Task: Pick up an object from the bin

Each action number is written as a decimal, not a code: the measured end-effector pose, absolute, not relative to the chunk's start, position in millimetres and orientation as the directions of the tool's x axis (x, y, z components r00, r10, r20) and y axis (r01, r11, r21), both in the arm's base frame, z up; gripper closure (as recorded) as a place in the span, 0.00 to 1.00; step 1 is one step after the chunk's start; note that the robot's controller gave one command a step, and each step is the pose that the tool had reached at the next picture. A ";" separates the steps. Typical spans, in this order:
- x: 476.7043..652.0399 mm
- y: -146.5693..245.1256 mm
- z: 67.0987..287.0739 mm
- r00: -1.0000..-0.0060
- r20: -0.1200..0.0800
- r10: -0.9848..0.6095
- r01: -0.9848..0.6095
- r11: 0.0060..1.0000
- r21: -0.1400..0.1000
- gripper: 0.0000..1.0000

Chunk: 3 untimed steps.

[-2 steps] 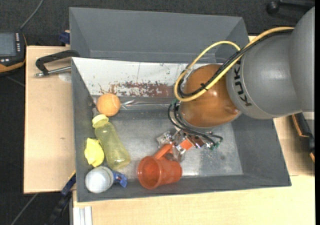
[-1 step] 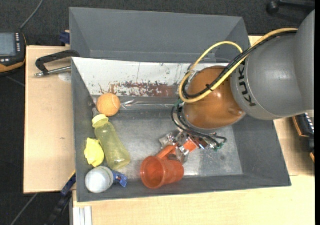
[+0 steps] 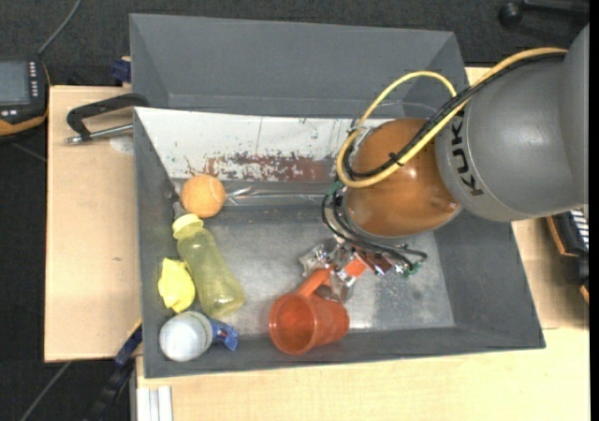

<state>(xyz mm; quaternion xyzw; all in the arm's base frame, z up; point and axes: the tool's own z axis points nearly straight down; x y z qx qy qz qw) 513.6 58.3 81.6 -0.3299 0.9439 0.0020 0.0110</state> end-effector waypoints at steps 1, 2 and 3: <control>515.8 55.4 77.7 -0.775 -0.024 -0.632 -0.632 0.775 -0.004 1.00; 521.9 55.7 100.1 -0.756 -0.026 -0.654 -0.654 0.756 -0.005 1.00; 526.2 53.7 71.4 -0.754 -0.029 -0.656 -0.657 0.754 -0.005 1.00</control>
Offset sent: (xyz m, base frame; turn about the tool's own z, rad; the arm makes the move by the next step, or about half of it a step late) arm 0.0094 -0.0039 0.0239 -0.0485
